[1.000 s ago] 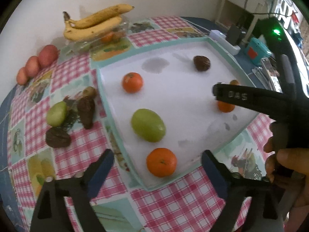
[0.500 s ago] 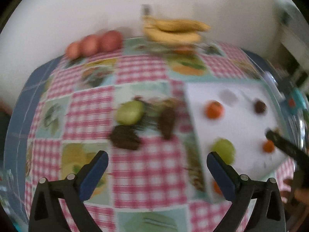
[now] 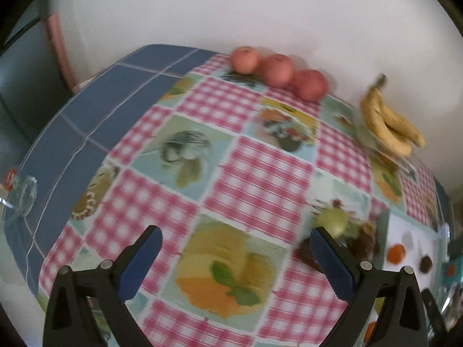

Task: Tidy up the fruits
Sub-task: 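Withdraw both open tools from the tray back toward the fruit pile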

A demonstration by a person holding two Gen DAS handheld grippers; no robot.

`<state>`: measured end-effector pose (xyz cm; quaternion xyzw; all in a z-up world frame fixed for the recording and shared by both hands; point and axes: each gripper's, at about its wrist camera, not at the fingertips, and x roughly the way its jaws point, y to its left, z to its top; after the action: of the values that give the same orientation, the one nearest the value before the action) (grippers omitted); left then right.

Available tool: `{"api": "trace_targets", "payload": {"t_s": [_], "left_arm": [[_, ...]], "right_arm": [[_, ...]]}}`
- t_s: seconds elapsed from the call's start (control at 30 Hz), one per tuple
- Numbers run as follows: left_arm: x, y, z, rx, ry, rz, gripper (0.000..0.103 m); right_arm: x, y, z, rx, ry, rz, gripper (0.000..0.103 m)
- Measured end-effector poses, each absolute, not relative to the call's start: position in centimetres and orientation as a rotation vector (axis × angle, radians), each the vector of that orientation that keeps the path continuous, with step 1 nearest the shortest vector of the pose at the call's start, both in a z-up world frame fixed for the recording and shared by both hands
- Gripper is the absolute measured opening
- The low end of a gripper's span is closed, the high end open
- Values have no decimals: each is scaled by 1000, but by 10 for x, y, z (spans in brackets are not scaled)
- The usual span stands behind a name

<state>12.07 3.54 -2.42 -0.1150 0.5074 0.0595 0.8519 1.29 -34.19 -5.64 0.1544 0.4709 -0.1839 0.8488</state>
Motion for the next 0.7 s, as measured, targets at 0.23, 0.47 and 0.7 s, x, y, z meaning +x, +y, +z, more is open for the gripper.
{"api": "trace_targets", "payload": {"t_s": [0.23, 0.47, 0.7], "left_arm": [[122, 61, -23, -320, 1056, 153, 103], [126, 52, -24, -316, 1047, 98, 103], [130, 45, -26, -317, 1025, 53, 103]], "right_arm": [[24, -307, -44, 289, 974, -266, 94], [35, -273, -35, 249, 961, -169, 94], [51, -253, -27, 248, 944, -113, 94]]}}
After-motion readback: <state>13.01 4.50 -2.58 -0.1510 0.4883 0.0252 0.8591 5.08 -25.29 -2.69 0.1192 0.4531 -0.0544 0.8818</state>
